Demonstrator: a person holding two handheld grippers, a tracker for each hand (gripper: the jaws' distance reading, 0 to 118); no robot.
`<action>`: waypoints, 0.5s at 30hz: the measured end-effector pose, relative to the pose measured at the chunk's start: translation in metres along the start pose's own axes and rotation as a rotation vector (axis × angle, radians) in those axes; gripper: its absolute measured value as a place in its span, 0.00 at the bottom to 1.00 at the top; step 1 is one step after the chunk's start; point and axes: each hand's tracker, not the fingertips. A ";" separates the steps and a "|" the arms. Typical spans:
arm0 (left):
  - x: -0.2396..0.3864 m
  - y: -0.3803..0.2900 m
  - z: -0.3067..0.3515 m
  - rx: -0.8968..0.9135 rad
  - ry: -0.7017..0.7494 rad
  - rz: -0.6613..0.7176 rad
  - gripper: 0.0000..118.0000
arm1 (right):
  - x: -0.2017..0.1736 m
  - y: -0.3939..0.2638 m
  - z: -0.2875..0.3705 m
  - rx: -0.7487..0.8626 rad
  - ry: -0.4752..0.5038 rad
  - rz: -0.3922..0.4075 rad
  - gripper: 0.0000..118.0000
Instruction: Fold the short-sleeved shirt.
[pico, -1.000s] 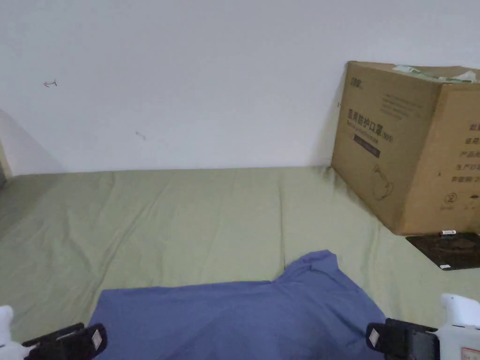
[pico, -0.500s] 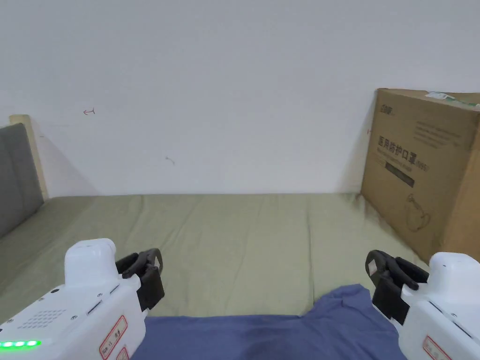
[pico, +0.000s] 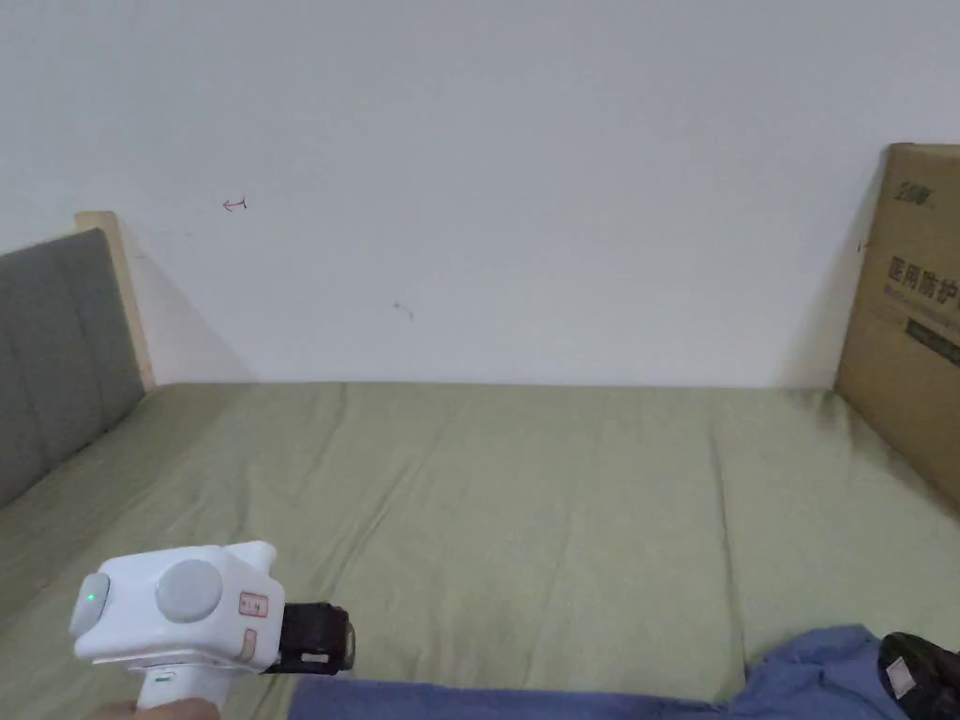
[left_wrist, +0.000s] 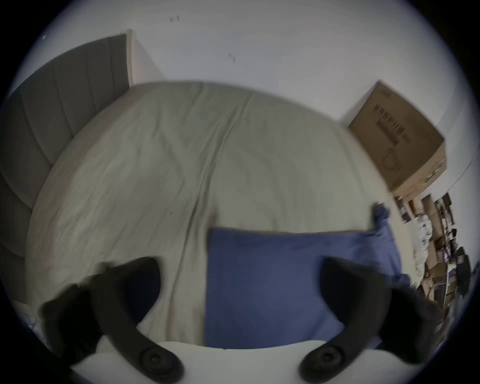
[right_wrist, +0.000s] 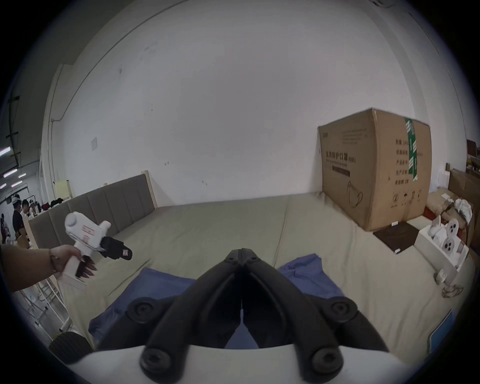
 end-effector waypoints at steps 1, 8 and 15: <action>-0.004 0.004 -0.017 0.007 -0.007 -0.010 0.96 | 0.002 -0.005 -0.005 -0.021 0.006 -0.017 0.00; -0.016 -0.013 -0.107 -0.143 0.139 -0.118 0.96 | 0.007 -0.021 -0.015 -0.093 0.005 -0.042 0.00; -0.001 -0.036 -0.069 0.082 0.100 -0.189 0.65 | 0.018 -0.028 -0.017 -0.137 0.006 -0.006 0.00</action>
